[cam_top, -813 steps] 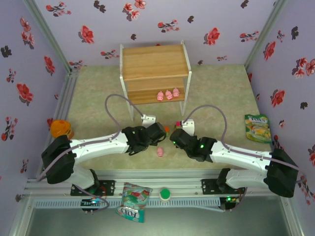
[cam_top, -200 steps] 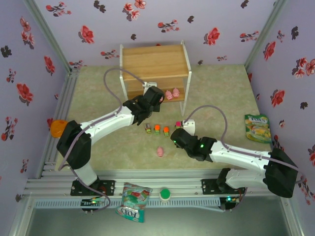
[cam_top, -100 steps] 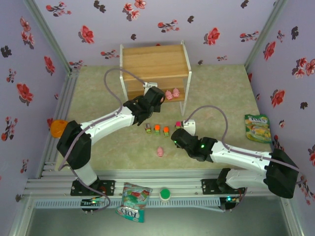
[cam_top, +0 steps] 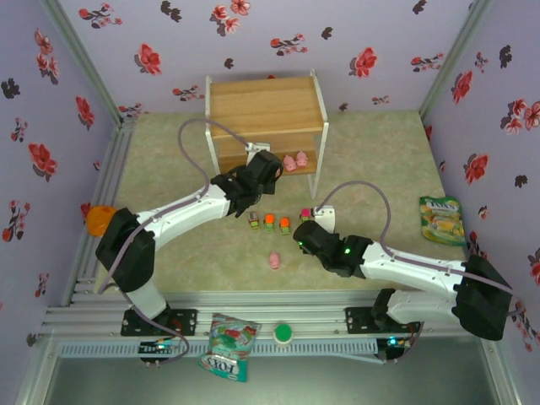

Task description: Place and organize the plastic toys onto the shelf

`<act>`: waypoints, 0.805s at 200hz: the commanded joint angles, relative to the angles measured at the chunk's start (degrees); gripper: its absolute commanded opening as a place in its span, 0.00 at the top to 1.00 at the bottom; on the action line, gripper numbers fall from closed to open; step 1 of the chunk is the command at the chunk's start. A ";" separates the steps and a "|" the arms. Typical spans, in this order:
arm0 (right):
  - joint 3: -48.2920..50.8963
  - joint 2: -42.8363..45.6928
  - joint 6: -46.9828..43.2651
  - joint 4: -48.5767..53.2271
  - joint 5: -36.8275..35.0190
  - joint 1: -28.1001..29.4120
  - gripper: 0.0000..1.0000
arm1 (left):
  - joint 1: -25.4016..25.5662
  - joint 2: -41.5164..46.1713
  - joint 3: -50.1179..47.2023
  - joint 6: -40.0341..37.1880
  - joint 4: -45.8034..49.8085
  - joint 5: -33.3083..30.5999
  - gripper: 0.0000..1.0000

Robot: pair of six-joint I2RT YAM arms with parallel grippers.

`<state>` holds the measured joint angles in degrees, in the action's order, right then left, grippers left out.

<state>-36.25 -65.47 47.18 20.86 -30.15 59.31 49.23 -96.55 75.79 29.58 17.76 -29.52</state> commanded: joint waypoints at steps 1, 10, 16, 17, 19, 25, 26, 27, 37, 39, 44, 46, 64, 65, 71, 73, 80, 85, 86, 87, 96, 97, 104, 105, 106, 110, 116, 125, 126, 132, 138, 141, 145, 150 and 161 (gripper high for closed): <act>-0.22 -0.18 0.68 0.41 -0.52 0.48 0.55 | 0.26 2.30 -0.40 0.08 -0.50 -1.16 0.54; -0.22 -0.33 0.65 0.35 -0.46 0.51 0.55 | 0.26 2.55 -0.38 0.04 -0.46 -1.21 0.54; -0.21 -0.29 0.64 0.35 -0.52 0.47 0.55 | 0.34 2.62 -0.41 -0.01 -0.45 -1.20 0.54; -0.22 -0.28 0.64 0.33 -0.52 0.46 0.55 | 0.34 2.70 -0.40 0.01 -0.45 -1.18 0.54; -0.22 -0.34 0.68 0.28 -0.48 0.46 0.55 | 0.38 2.76 -0.45 -0.01 -0.44 -1.21 0.54; -0.22 -0.35 0.64 0.24 -0.52 0.54 0.55 | 0.40 2.99 -0.40 0.03 -0.40 -1.16 0.54; -0.22 -0.36 0.68 0.28 -0.52 0.58 0.55 | 0.41 2.97 -0.39 -0.01 -0.38 -1.16 0.54; -0.22 -0.36 0.70 0.26 -0.48 0.61 0.56 | 0.46 2.96 -0.38 -0.03 -0.37 -1.16 0.54; -0.22 -0.46 0.72 0.24 -0.51 0.56 0.55 | 0.55 3.27 -0.49 -0.05 -0.36 -1.18 0.54; -0.22 -0.43 0.72 0.28 -0.47 0.57 0.55 | 0.52 3.34 -0.47 -0.05 -0.36 -1.23 0.54; -0.22 -0.45 0.72 0.24 -0.52 0.61 0.55 | 0.59 3.46 -0.47 -0.05 -0.27 -1.24 0.54; -0.27 -0.45 0.66 0.30 -0.52 0.69 0.55 | 0.62 3.47 -0.47 -0.05 -0.27 -1.24 0.54; -0.35 -0.44 0.63 0.32 -0.49 0.66 0.55 | 0.78 4.15 -0.56 -0.07 -0.13 -1.32 0.54; -0.33 -0.44 0.63 0.36 -0.51 0.69 0.55 | 0.87 4.21 -0.56 -0.06 -0.11 -1.37 0.54; -0.54 -0.51 0.55 0.31 -0.41 0.70 0.55 | 0.88 4.38 -0.62 -0.05 0.03 -1.43 0.54; -0.57 -0.53 0.55 0.29 -0.41 0.76 0.55 | 0.87 4.45 -0.64 -0.05 0.07 -1.49 0.54; -0.75 -0.64 0.47 0.43 -0.35 0.74 0.55 | 0.95 4.70 -0.68 0.02 0.31 -1.55 0.54; -0.88 -0.78 0.54 0.41 -0.37 0.81 0.55 | 1.04 4.89 -0.64 0.03 0.39 -1.66 0.54; -0.90 -0.75 0.50 0.41 -0.36 0.81 0.55 | 1.04 4.93 -0.64 0.03 0.41 -1.67 0.54; -0.87 -0.73 0.48 0.41 -0.35 0.81 0.55 | 1.13 4.95 -0.64 0.03 0.42 -1.72 0.54; -1.08 -0.93 0.55 0.57 -0.41 0.90 0.55 | 1.33 5.38 -0.77 0.03 0.65 -1.85 0.54; -1.09 -0.95 0.55 0.53 -0.38 0.94 0.55 | 1.27 5.44 -0.80 0.03 0.68 -1.86 0.54; -1.19 -1.06 0.55 0.60 -0.45 1.16 0.55 | 1.43 5.85 -0.98 -0.01 0.73 -2.07 0.54; -1.19 -1.10 0.55 0.64 -0.49 1.16 0.55 | 1.46 5.89 -1.03 -0.03 0.71 -2.14 0.54; -1.19 -1.13 0.59 0.61 -0.50 1.16 0.55 | 1.51 5.92 -1.06 -0.04 0.71 -2.18 0.54; -1.32 -1.19 0.63 0.74 -0.58 1.29 0.55 | 1.58 6.16 -1.22 -0.13 0.70 -2.25 0.54; -1.38 -1.28 0.72 0.90 -0.73 1.49 0.55 | 1.65 6.49 -1.41 -0.05 0.92 -2.23 0.54; -1.46 -1.32 0.81 1.23 -1.00 1.82 0.55 | 1.72 7.05 -1.82 -0.05 1.03 -2.32 0.54; -1.50 -1.32 0.85 1.26 -0.98 1.80 0.55 | 1.73 7.15 -1.84 -0.05 1.00 -2.40 0.54; -1.55 -1.33 0.90 1.35 -1.00 1.96 0.55 | 1.87 7.48 -2.18 -0.01 1.03 -2.46 0.54; -1.58 -1.33 0.98 1.35 -0.97 2.03 0.55 | 1.97 7.92 -2.46 -0.01 1.17 -2.48 0.54; -1.60 -1.32 0.99 1.37 -1.04 2.11 0.55 | 2.00 8.09 -2.68 -0.01 1.22 -2.55 0.54; -1.62 -1.32 1.06 1.32 -1.09 2.26 0.55 | 2.08 8.33 -2.87 -0.05 1.30 -2.55 0.54; -1.63 -1.35 1.12 1.43 -1.15 2.38 0.55 | 2.22 8.70 -3.18 -0.04 1.32 -2.72 0.54; -1.73 -1.36 1.44 1.64 -1.65 3.09 0.56 | 2.35 9.38 -3.77 0.02 1.53 -3.01 0.54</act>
<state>-36.27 -66.50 47.18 20.88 -30.17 61.25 50.94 -89.82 73.49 29.58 18.35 -30.06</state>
